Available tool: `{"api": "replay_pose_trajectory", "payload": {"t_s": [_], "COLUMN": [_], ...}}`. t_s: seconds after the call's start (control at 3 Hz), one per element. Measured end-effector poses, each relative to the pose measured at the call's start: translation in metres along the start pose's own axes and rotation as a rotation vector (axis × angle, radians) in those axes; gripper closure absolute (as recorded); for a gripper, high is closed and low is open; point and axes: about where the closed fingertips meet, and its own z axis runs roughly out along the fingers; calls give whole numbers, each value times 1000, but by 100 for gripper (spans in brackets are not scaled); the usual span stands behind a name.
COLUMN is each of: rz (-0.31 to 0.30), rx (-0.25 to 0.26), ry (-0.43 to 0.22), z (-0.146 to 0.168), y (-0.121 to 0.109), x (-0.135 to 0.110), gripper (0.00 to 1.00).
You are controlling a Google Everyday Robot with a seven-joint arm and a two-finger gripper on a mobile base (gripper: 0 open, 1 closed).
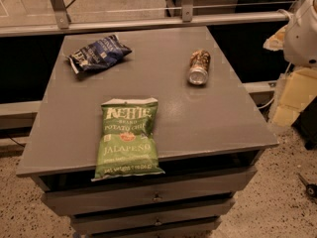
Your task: Place orange can upright
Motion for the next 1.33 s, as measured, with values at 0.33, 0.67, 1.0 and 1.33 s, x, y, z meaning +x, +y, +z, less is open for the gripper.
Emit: {"api": "replay_pose_trajectory", "payload": {"t_s": [0.33, 0.67, 1.0, 1.33], "rz": [0, 69, 280, 466], "rx": [0, 51, 138, 161], "ry": [0, -24, -68, -104], "z": [0, 13, 58, 87], "y": [0, -31, -116, -162], "x": [0, -6, -20, -29], "gripper": [0, 0, 0, 0]}}
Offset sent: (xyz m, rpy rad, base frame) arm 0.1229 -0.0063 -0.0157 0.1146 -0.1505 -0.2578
